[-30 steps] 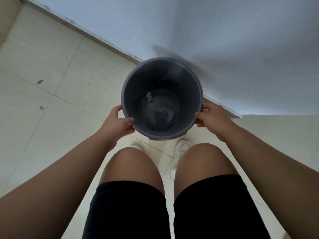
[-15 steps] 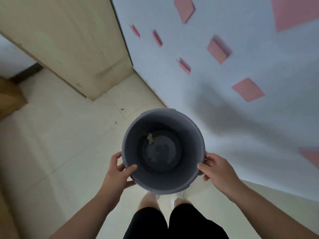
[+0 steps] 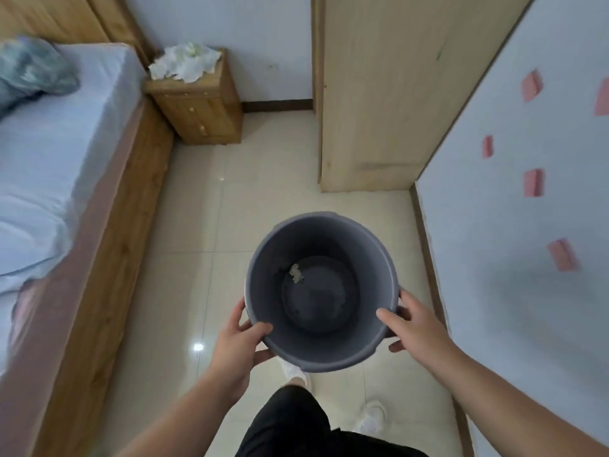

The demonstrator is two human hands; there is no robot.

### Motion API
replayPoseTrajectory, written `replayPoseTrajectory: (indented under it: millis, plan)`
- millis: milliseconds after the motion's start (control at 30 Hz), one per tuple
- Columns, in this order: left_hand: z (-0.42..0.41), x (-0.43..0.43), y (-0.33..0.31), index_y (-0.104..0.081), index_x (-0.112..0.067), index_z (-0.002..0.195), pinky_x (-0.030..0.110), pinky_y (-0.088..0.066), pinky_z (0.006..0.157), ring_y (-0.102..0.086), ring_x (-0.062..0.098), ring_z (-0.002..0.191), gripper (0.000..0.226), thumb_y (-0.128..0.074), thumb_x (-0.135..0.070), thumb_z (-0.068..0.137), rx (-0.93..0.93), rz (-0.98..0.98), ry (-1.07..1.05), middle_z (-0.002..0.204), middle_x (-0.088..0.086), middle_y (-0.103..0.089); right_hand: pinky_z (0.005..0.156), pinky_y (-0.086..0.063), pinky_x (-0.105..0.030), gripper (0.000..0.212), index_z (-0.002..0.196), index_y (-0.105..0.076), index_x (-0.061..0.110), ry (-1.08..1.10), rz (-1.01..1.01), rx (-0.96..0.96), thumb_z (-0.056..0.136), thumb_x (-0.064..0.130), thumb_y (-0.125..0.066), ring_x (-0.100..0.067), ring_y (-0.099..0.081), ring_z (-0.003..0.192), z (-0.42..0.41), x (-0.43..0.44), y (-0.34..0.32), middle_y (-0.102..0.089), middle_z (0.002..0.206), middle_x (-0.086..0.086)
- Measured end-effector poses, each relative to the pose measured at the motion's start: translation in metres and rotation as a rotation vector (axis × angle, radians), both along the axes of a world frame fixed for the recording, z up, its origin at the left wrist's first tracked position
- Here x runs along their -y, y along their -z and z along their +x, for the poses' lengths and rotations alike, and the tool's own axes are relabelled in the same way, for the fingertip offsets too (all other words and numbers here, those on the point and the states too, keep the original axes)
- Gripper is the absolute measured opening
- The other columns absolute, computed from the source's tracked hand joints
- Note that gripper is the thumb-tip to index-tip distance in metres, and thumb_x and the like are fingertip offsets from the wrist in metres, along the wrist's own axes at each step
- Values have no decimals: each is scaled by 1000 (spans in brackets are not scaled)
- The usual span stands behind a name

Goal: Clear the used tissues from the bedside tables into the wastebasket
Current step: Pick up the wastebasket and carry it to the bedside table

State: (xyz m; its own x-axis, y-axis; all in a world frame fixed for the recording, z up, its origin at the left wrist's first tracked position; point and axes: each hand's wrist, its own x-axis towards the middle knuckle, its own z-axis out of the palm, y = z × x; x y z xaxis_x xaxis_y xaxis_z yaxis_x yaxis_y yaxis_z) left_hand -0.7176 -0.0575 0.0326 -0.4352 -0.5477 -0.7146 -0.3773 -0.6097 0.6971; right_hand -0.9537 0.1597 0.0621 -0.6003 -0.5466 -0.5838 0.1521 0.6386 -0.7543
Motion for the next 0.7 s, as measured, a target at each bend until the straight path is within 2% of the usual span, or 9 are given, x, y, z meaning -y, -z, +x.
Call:
replayPoseTrajectory:
  millis: [67,133,200,400,500,700]
  plan:
    - [11,30,-1,-65,-58,123,48,-67,72,-79,30,95,67,-69,1,92,-17,11,-36,112,7,-81,65,-63,-28,32,128,-53,43,-53,31,10,100,32,-64,-9,-76,84,1,40,-1,-75,106,7]
    - [17,65,-6,-61,-54,128,49,-67,71,-79,29,94,68,-68,5,93,-30,16,-69,110,5,-82,68,-65,-31,25,122,-59,38,-108,56,-6,100,30,-65,-13,-74,88,0,81,0,-76,102,4]
    - [16,100,-12,-59,-50,130,48,-67,71,-79,28,94,68,-67,6,94,-37,7,-82,110,5,-82,67,-65,-30,20,117,-61,36,-141,70,-16,99,28,-66,-14,-73,91,-6,120,-4,-75,101,1]
    - [-17,186,-27,-57,-43,140,49,-67,73,-79,29,98,68,-66,5,93,-72,-16,-115,115,8,-80,66,-64,-29,19,106,-67,37,-152,55,-18,93,22,-66,-11,-73,83,-48,219,-10,-77,89,5]
    - [-47,225,-24,-59,-46,136,50,-67,73,-79,30,98,69,-66,6,92,-63,-14,-148,114,9,-80,69,-65,-33,20,97,-71,39,-158,38,-14,90,21,-66,-12,-74,81,-84,266,-4,-78,87,5]
    - [-118,314,-19,-61,-50,130,50,-67,72,-79,31,99,69,-66,8,92,-57,-20,-247,112,9,-81,76,-65,-38,27,98,-72,45,-224,-25,43,73,39,-66,-16,-76,86,-170,379,4,-80,92,2]
